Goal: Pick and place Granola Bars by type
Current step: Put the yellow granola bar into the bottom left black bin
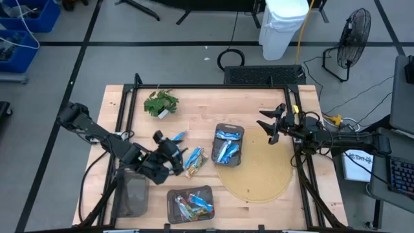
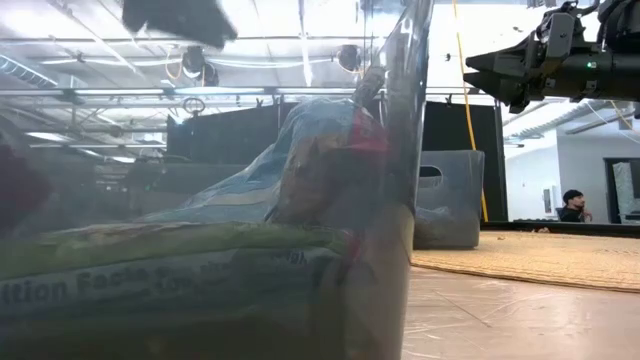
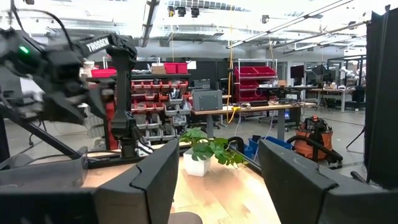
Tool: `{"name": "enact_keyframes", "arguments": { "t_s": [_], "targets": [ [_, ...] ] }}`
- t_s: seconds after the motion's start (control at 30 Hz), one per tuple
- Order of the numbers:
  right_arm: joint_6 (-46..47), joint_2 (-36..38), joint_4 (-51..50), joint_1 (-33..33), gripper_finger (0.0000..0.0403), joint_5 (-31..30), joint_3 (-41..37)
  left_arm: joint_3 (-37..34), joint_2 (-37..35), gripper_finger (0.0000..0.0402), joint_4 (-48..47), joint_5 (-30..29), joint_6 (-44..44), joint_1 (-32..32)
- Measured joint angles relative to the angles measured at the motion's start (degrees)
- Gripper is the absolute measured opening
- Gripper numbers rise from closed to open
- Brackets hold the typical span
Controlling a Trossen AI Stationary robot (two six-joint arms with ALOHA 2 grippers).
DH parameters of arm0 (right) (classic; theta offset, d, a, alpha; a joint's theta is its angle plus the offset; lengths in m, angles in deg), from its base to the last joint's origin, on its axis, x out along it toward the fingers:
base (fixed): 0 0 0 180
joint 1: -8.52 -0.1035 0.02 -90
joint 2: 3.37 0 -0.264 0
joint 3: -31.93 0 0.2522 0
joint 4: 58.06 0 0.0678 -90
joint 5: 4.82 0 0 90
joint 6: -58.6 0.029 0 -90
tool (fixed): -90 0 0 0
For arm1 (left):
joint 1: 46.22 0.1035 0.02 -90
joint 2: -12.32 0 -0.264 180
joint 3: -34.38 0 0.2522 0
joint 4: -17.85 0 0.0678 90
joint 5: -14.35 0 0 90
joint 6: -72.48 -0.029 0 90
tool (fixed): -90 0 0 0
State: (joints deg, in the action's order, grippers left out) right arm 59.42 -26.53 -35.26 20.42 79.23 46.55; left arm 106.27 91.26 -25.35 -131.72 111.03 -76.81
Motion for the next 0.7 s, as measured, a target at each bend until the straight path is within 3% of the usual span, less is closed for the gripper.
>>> {"name": "enact_keyframes", "arguments": {
  "t_s": [0.2,0.3,0.43,0.53,0.7],
  "targets": [
    [0.0,0.0,0.1,0.0,0.0210,0.0,0.0,-13.8,-5.8,0.0175,11.6,-0.9,-4.0,5.2],
    [0.0,0.0,0.0,0.0,0.0210,0.0,0.0,-20.9,-8.4,0.0175,25.1,2.1,-11.2,8.9],
    [0.0,0.0,0.0,0.0,0.0210,0.0,0.0,-30.6,-11.2,0.0175,48.3,17.1,-24.6,15.3],
    [0.0,0.0,0.0,0.0,0.0210,0.0,0.0,-36.8,-11.9,0.0175,63.5,28.0,-30.0,20.5],
    [0.0,0.0,0.0,0.0,0.0210,0.0,0.0,-42.6,-11.9,0.0175,72.6,39.6,-30.2,30.1]
  ]
}}
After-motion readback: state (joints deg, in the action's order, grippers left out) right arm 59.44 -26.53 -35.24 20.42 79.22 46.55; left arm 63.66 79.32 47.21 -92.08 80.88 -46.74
